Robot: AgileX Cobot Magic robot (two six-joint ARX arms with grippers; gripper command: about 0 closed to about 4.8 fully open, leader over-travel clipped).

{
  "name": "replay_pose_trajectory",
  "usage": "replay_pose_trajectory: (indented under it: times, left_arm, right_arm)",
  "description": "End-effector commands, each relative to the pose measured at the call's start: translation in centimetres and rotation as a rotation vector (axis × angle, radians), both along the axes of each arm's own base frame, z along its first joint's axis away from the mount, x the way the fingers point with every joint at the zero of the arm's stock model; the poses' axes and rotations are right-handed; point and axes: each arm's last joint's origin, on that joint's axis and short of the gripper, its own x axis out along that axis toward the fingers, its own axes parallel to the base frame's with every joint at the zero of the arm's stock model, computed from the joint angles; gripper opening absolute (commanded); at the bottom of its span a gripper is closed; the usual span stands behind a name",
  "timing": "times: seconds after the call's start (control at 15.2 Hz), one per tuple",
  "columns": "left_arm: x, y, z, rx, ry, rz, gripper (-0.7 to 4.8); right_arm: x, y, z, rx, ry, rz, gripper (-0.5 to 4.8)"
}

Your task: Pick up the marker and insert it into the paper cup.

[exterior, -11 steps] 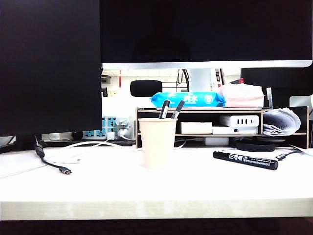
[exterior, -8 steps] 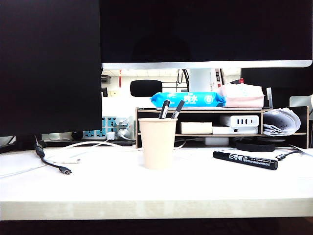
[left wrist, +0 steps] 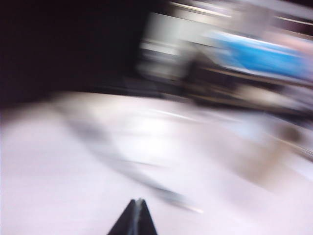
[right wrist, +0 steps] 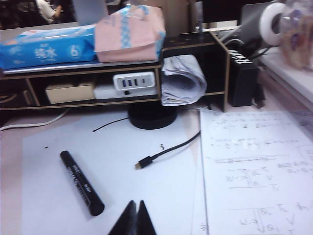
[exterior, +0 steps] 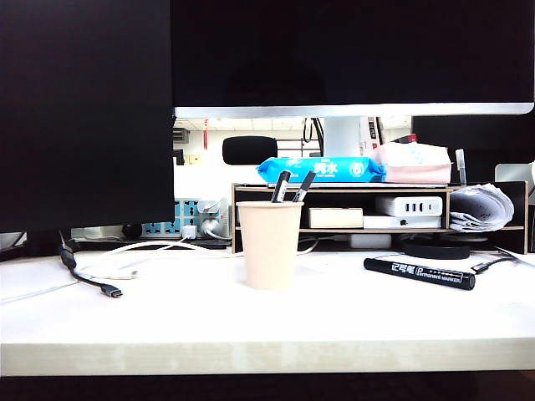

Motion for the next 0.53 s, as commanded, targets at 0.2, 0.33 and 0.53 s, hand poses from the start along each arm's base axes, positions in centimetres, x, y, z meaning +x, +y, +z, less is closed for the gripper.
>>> replay_pose_trajectory:
  times: [0.2, 0.33, 0.53]
  left_arm:
    - [-0.7, -1.3, -0.1, -0.012, 0.008, -0.433, -0.05]
    - [-0.8, -1.6, -0.1, -0.013, 0.010, -0.497, -0.05]
    - [-1.1, -2.2, -0.2, -0.016, 0.022, -0.578, -0.05]
  right_arm:
    - [0.0, 0.2, 0.0, 0.037, -0.009, 0.082, -0.05]
    - [0.0, 0.2, 0.0, 0.094, -0.004, 0.080, -0.05]
    - [0.0, 0.3, 0.0, 0.253, 0.010, 0.077, -0.05]
